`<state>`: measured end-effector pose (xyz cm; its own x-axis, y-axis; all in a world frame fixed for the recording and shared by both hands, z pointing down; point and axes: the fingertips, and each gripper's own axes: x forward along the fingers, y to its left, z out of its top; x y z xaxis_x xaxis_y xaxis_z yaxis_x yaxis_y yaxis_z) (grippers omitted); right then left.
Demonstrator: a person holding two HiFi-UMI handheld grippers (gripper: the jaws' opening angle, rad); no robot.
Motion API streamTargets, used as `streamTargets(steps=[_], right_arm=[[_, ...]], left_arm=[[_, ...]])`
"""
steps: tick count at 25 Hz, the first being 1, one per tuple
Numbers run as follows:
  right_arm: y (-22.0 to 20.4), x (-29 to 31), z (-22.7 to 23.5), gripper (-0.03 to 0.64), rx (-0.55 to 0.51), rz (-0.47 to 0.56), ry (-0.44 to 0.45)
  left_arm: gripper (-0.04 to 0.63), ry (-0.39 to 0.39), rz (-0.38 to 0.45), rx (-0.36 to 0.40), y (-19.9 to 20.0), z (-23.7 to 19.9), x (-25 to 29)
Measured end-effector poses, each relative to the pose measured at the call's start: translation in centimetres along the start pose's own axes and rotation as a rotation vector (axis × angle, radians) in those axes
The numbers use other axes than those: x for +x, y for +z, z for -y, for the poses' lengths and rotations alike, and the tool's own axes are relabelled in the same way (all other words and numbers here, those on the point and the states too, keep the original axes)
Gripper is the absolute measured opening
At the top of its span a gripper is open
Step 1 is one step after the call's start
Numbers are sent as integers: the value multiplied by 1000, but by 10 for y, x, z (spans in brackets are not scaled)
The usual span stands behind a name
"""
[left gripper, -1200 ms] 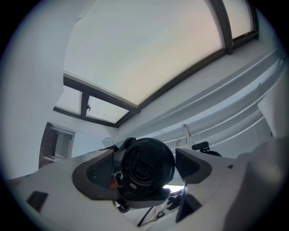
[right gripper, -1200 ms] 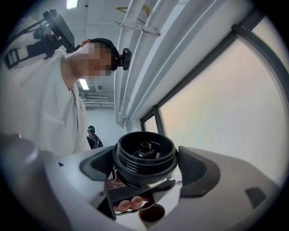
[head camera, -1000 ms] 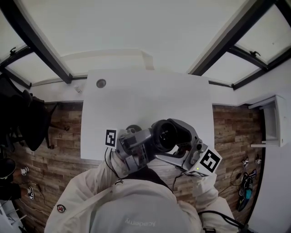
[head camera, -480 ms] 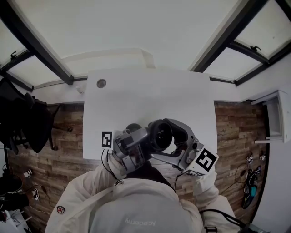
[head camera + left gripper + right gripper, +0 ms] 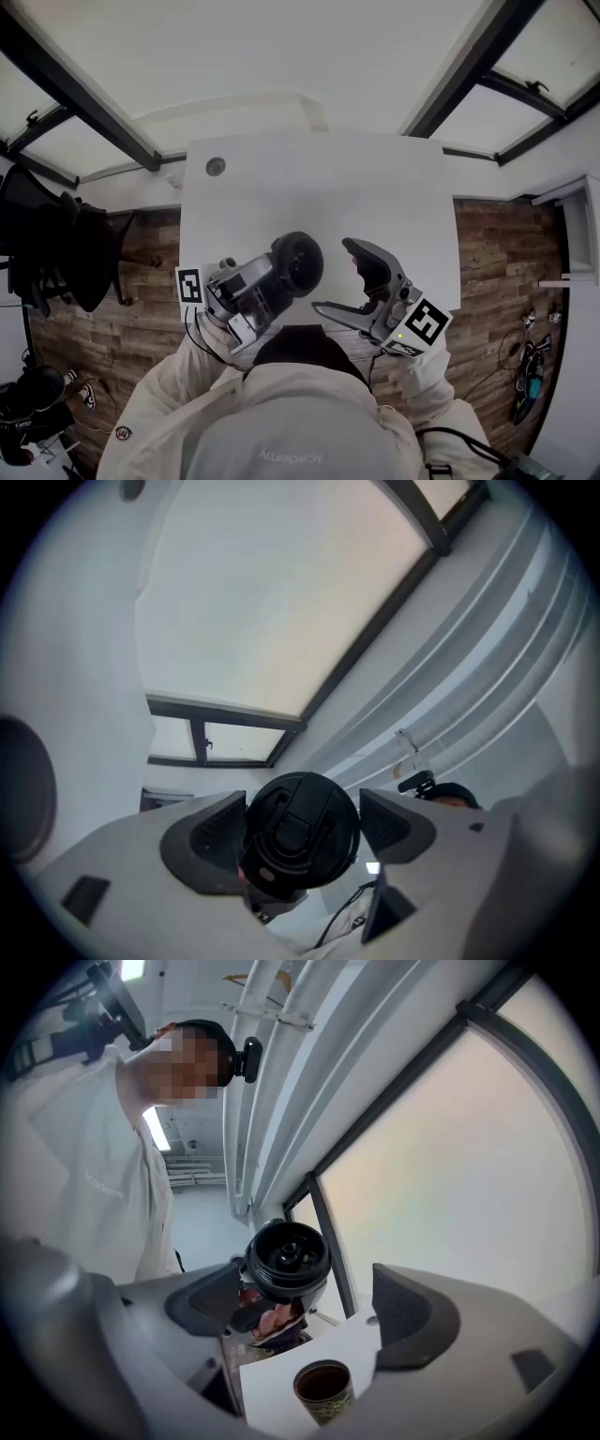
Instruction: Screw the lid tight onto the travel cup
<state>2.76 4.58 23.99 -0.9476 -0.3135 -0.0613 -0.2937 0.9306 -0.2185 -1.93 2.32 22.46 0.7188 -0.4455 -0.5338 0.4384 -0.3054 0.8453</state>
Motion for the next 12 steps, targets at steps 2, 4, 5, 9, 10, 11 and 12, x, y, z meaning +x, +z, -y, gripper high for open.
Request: streamTargets(steps=[2,4,5,9,10,11,12], right_arm=[[-7,-1,3,439,26,0,-12],[-15,-1,6,440,51,-5,-22],[-19,-1,7,439,61,-9,-28],[-35,1,11,439,96,-23,-45],[-38,2,11,439,110,-24,-47],[-41,3,12,440,123,-25,-50],[-46,5,12,439,136,-28,-53]], left_arm=[[385,54,10,56,12,1,-15],[385,122,7,123,23,-2,-29],[385,156,3,153,27,-4,-37],[385,267,-2,221,38,-13,-63],[385,298,-14,249,39,-16,-68],[385,334,-37,291,40,-19,-73],[385,372,-67,342,40,-23,-77]])
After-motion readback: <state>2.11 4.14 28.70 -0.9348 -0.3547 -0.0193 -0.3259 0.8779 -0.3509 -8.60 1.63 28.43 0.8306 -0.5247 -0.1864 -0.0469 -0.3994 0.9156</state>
